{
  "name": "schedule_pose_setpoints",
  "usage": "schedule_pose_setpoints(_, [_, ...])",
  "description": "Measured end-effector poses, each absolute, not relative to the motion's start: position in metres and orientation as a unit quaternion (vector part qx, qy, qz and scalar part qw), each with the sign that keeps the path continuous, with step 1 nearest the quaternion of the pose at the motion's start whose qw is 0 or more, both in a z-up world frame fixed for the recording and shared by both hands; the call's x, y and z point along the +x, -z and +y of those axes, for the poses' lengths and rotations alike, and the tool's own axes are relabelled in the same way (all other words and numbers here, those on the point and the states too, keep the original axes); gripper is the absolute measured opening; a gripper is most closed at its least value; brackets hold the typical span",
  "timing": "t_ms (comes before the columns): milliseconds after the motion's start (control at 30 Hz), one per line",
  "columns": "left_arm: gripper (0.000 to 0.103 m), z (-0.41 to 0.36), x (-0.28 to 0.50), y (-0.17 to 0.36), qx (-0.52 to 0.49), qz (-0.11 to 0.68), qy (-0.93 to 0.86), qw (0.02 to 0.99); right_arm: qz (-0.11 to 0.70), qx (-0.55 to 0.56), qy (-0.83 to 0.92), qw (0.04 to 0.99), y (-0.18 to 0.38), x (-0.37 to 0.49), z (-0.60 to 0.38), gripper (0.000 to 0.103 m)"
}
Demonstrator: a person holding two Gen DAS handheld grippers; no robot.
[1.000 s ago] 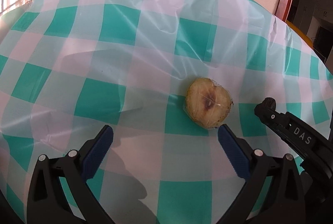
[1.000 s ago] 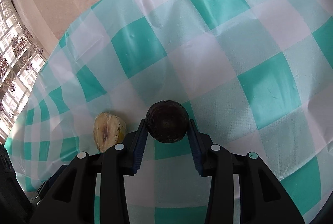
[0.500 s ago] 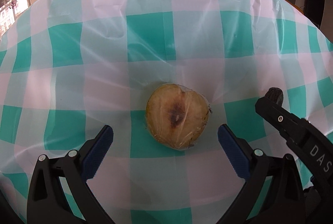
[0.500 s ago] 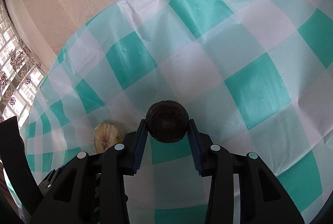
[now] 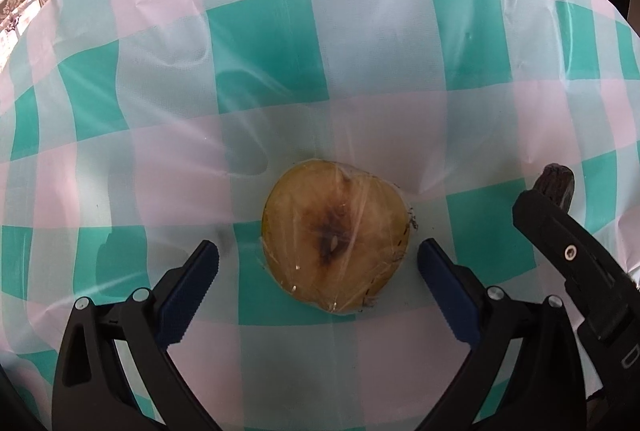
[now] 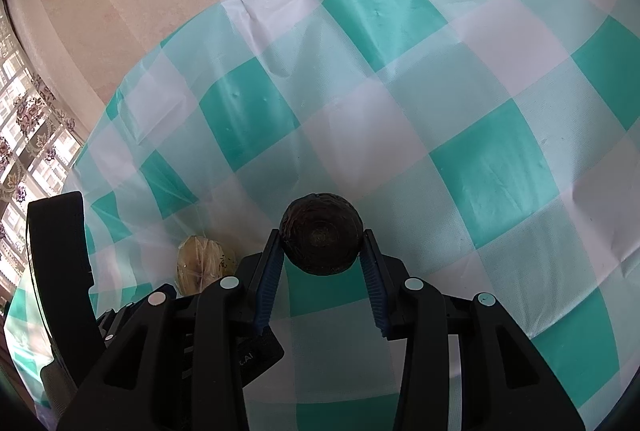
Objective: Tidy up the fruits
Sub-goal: 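Grasp the wrapped halved fruit with the left tool, then carry the halved fruit and dark fruit over the purple-rimmed box with both tools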
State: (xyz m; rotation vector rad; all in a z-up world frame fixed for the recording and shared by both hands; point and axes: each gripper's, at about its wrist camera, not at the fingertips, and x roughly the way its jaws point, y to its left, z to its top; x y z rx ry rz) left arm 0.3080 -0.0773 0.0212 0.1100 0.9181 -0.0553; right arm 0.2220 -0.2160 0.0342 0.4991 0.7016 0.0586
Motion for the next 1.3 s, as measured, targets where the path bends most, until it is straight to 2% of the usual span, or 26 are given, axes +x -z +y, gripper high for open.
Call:
schedule_pose_setpoints(33, [0.088, -0.076, 0.307, -0.022, 0.049, 0.438, 0.031, 0.897, 0.34, 0.242, -0.029, 0.908, -0.034, 0.222, -0.215, 0.039])
schedule_pose_setpoints(67, [0.071, -0.075, 0.305, -0.023, 0.04, 0.433, 0.041, 0.899, 0.341, 0.243, -0.031, 0.908, -0.033, 0.223, -0.215, 0.039])
schedule_pose_setpoints(100, [0.057, -0.07, 0.303, -0.024, 0.028, 0.429, 0.053, 0.901, 0.342, 0.243, -0.032, 0.907, -0.033, 0.224, -0.213, 0.039])
schedule_pose_setpoints(233, [0.056, -0.041, 0.297, -0.031, -0.007, 0.401, 0.051, 0.915, 0.342, 0.241, -0.037, 0.907, -0.031, 0.227, -0.21, 0.039])
schedule_pose_setpoints(567, [0.056, -0.037, 0.285, -0.03, -0.017, 0.381, 0.029, 0.924, 0.352, 0.239, -0.037, 0.904, -0.028, 0.232, -0.204, 0.039])
schedule_pose_setpoints(833, [0.056, -0.016, 0.25, -0.041, -0.075, 0.383, -0.003, 0.921, 0.352, 0.23, -0.045, 0.906, -0.028, 0.23, -0.201, 0.039])
schedule_pose_setpoints(1300, [0.056, -0.014, 0.168, -0.043, -0.101, 0.381, -0.022, 0.919, 0.361, 0.204, -0.1, 0.904, -0.028, 0.178, -0.174, 0.039])
